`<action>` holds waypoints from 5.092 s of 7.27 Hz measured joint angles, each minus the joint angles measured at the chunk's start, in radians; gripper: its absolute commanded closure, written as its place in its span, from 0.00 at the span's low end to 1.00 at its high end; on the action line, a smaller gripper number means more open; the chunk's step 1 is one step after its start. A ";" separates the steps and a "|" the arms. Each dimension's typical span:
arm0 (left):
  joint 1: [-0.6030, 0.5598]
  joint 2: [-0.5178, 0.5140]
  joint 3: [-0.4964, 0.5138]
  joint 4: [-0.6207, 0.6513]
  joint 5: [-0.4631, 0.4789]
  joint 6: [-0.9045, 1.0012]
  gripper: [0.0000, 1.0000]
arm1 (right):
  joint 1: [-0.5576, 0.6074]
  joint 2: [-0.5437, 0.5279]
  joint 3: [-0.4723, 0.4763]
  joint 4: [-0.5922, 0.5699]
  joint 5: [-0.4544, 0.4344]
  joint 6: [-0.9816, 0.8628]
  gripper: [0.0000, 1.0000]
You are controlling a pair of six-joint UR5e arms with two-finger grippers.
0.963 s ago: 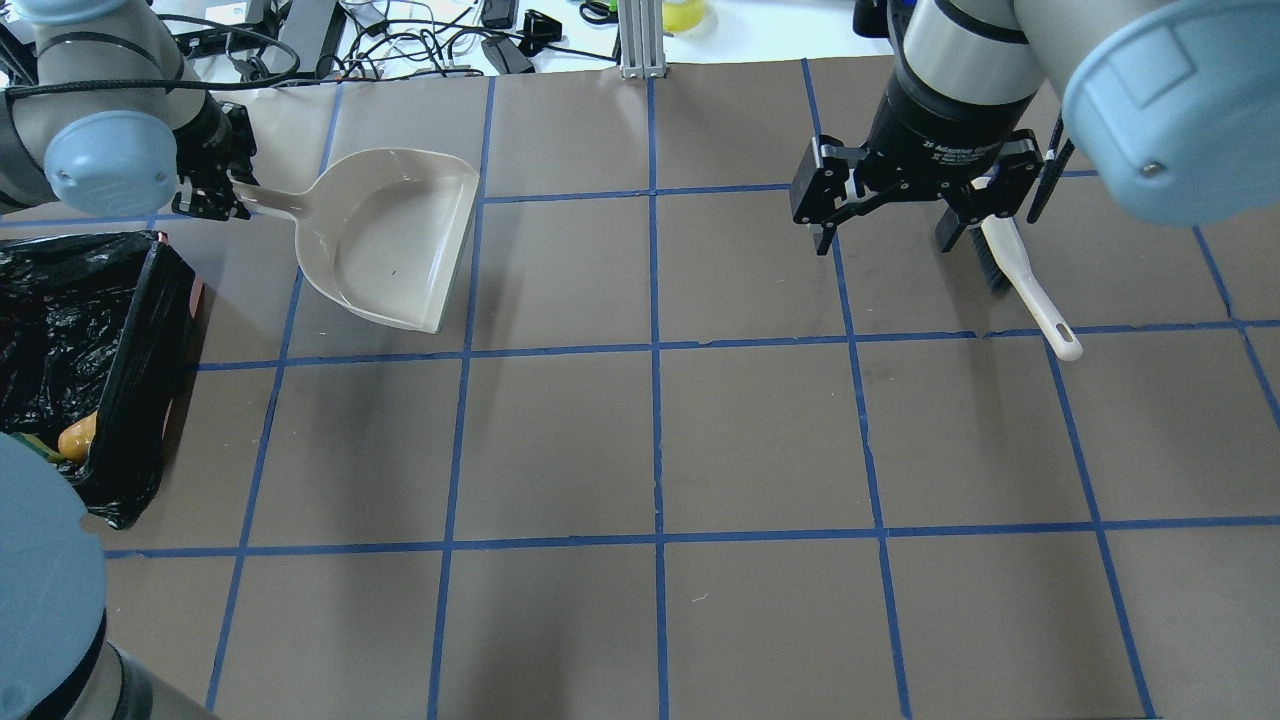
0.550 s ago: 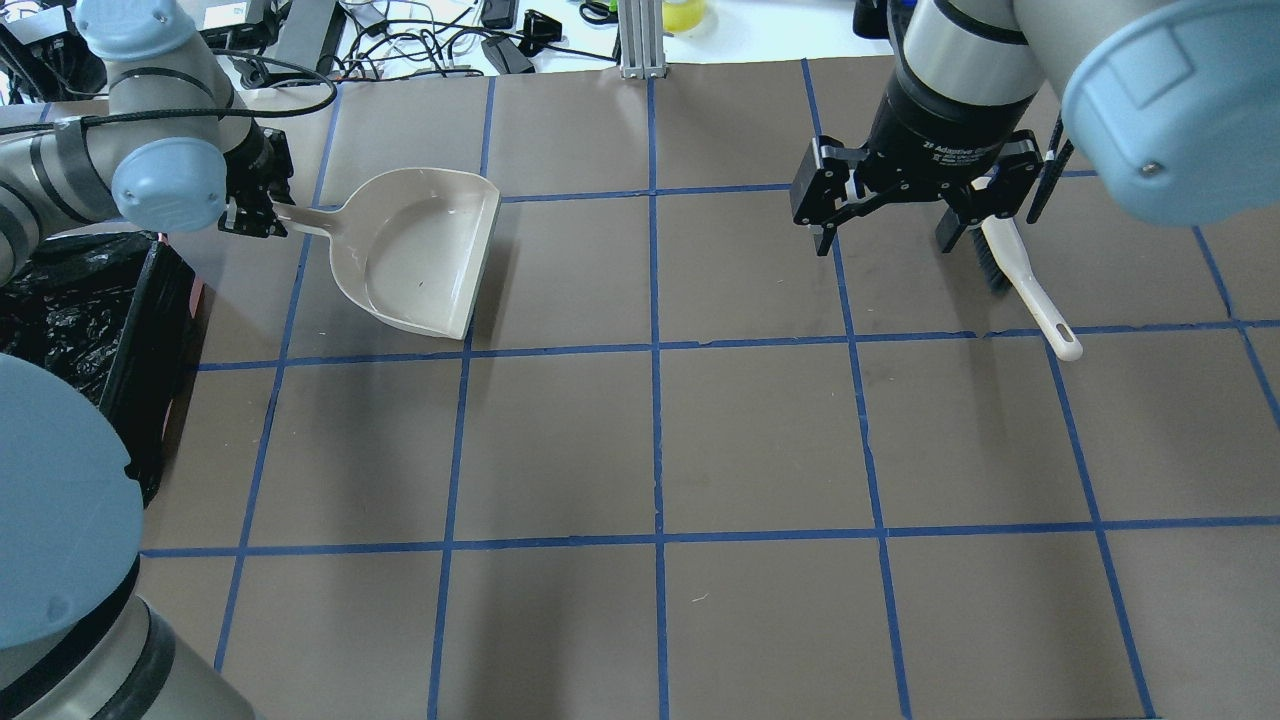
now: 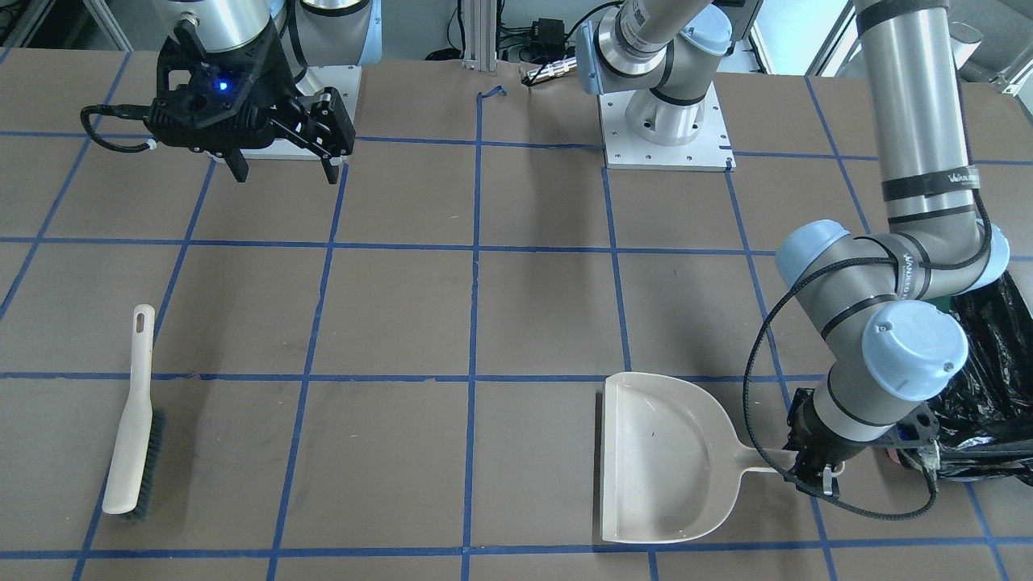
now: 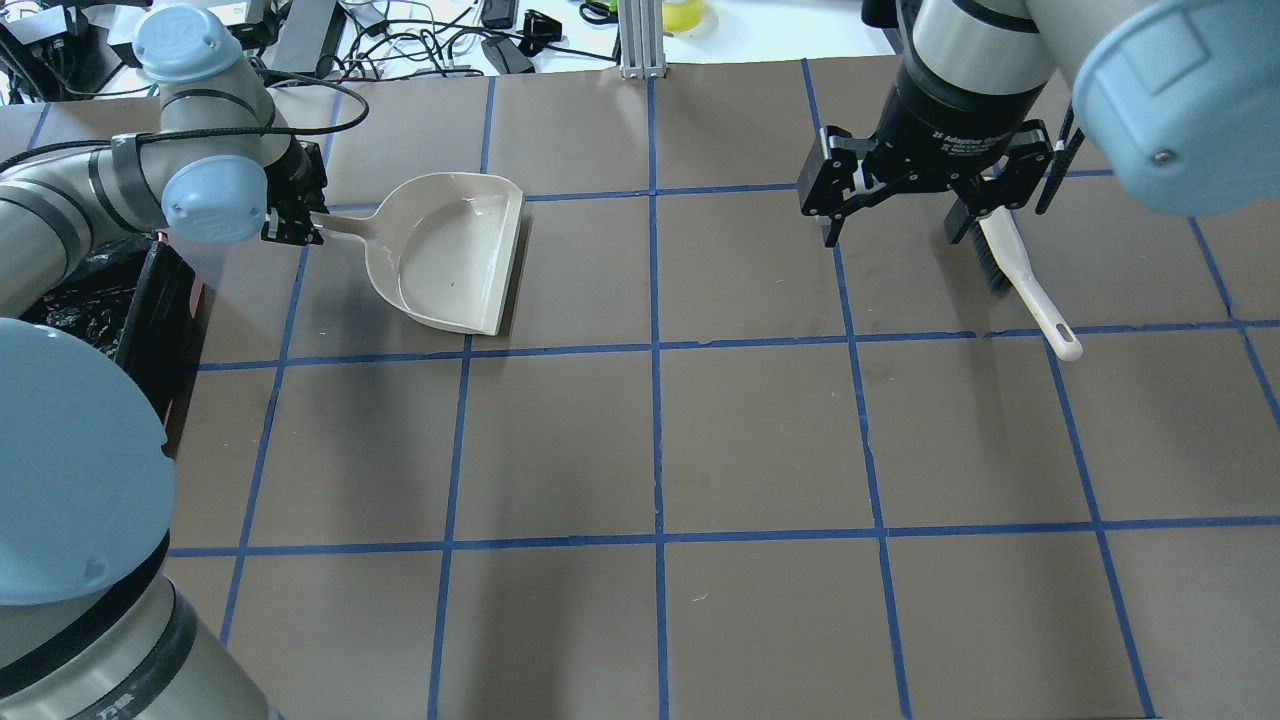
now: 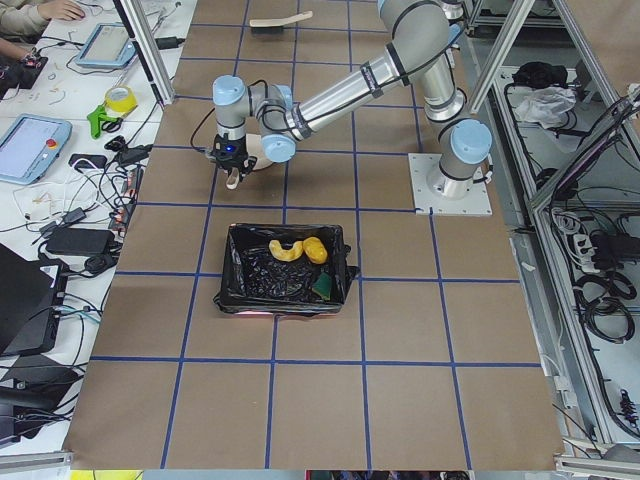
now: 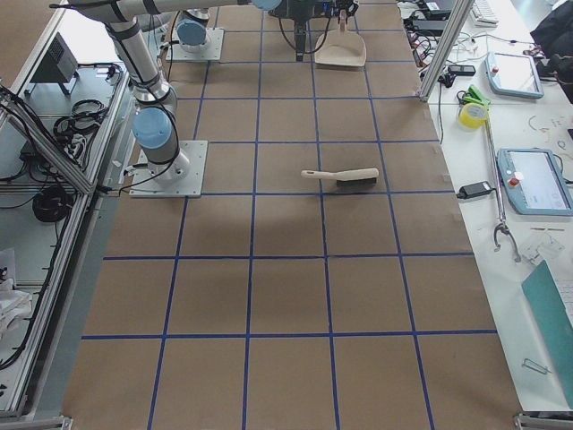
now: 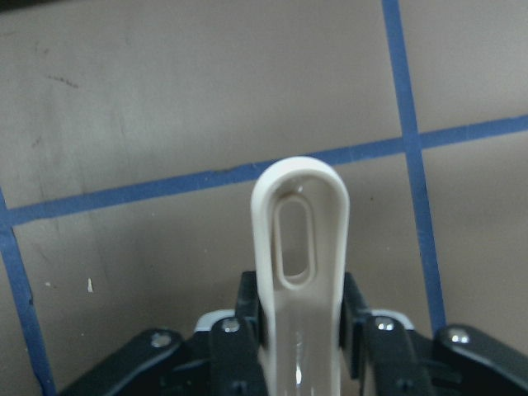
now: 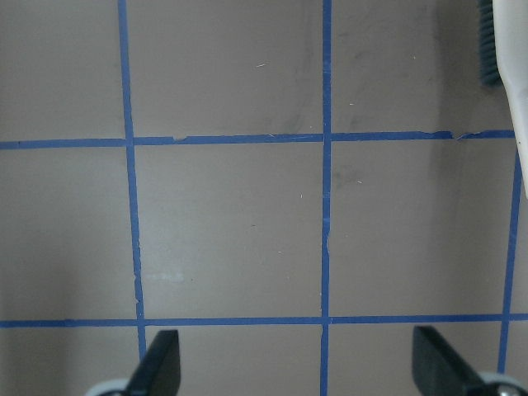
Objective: Sweep and dump trash into bin
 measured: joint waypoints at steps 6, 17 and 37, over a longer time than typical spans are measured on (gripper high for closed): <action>-0.010 -0.024 -0.001 0.042 0.000 -0.045 1.00 | -0.036 0.002 0.000 -0.001 -0.028 -0.062 0.00; -0.038 0.075 -0.031 0.036 0.008 -0.004 0.50 | -0.047 0.002 0.008 0.010 -0.026 -0.087 0.00; -0.223 0.560 -0.140 -0.487 -0.107 1.291 0.00 | -0.047 0.001 0.009 0.012 -0.026 -0.087 0.00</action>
